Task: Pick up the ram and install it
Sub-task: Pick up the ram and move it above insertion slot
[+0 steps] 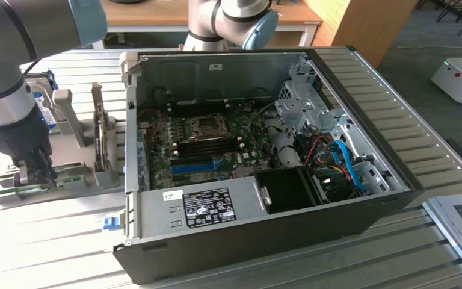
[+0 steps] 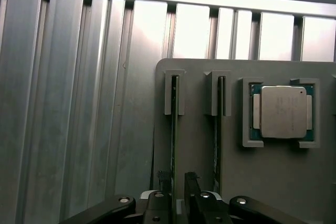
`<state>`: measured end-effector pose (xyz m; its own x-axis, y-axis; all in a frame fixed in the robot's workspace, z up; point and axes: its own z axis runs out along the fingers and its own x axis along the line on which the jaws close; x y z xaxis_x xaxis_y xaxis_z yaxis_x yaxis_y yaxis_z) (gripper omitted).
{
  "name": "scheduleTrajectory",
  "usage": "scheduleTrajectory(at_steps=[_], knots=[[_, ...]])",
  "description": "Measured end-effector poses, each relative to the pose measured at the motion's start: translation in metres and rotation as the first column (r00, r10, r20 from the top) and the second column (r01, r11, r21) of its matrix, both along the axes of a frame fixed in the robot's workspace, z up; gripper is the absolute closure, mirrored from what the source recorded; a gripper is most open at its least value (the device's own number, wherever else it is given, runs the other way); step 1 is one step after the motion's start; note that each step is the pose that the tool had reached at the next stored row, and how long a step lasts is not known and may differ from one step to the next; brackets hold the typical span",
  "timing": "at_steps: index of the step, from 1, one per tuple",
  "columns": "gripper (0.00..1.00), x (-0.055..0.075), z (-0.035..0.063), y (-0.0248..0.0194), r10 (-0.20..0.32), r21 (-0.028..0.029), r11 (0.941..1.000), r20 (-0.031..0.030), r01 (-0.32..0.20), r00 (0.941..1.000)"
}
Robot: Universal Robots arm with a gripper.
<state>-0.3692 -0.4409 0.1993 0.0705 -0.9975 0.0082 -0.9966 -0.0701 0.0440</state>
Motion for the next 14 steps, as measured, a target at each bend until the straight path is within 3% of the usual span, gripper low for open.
scheduleTrajectory(at_steps=[14], knots=[[0.75,0.0000,-0.0008,0.0000,-0.003,0.0000,1.0000,0.0000,0.003,1.0000]])
